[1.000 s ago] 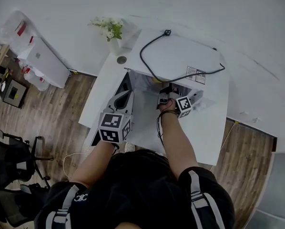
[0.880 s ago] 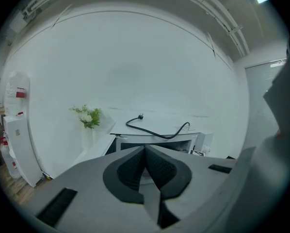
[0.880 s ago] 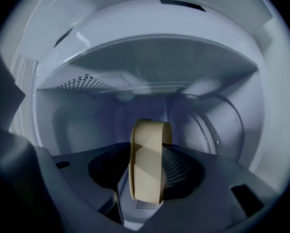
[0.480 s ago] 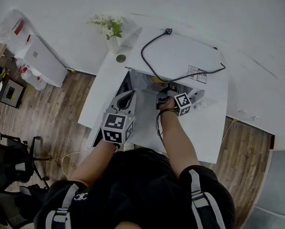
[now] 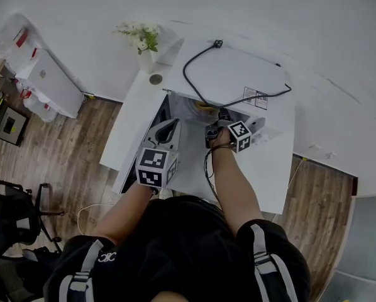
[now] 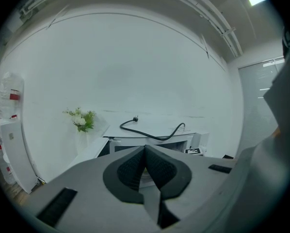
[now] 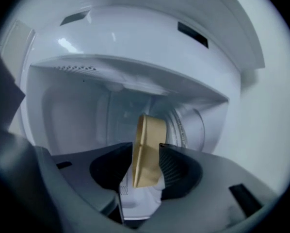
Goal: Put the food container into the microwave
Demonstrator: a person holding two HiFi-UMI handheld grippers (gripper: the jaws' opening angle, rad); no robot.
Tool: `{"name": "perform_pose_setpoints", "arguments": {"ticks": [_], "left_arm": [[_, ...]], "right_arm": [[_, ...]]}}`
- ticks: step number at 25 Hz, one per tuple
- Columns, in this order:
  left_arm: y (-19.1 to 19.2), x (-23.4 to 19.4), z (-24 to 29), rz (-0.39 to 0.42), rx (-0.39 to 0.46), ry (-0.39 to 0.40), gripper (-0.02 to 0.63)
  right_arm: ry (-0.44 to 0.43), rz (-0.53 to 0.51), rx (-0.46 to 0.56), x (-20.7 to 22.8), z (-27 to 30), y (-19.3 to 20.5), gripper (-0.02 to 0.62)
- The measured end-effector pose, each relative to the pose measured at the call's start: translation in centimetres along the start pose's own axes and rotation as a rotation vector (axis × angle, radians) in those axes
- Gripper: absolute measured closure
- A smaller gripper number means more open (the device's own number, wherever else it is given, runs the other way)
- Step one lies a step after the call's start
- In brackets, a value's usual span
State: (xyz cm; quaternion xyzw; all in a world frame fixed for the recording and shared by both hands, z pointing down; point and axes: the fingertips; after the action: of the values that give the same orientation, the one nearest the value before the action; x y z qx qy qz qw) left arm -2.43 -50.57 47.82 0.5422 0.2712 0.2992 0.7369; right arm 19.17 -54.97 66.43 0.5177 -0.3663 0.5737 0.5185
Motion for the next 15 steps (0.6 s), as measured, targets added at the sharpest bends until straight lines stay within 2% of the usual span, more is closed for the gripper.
{"name": "perform_pose_setpoints", "arguments": {"ticks": [4,9,11,15], "left_arm": [[0.2,0.4,0.2,-0.006,0.001,0.012,0.591],[0.3,1.4,0.7,-0.008,-0.004,0.035,0.591],[0.4,2.0,1.0,-0.005,-0.008,0.045,0.591],[0.4,2.7,1.8,-0.008,-0.011,0.055,0.591]], "right_arm": [[-0.016,-0.019,-0.008,-0.2,-1.2,-0.3,0.42],[-0.045,-0.12,-0.057,-1.2,-3.3,0.2,0.559],[-0.06,-0.167,-0.078,-1.6,-4.2,0.5,0.594],[-0.113,-0.302,-0.132,-3.5,-6.4,1.1,0.594]]}}
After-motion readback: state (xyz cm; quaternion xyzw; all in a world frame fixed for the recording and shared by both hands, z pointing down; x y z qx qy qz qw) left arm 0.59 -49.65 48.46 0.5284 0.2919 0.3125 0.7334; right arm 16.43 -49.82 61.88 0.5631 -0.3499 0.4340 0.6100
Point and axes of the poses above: the fingertips, and each gripper's own axes: z forward along the fingers, x to its right, y out of its underside, and after that the axes turned 3 degrees about -y, right-handed
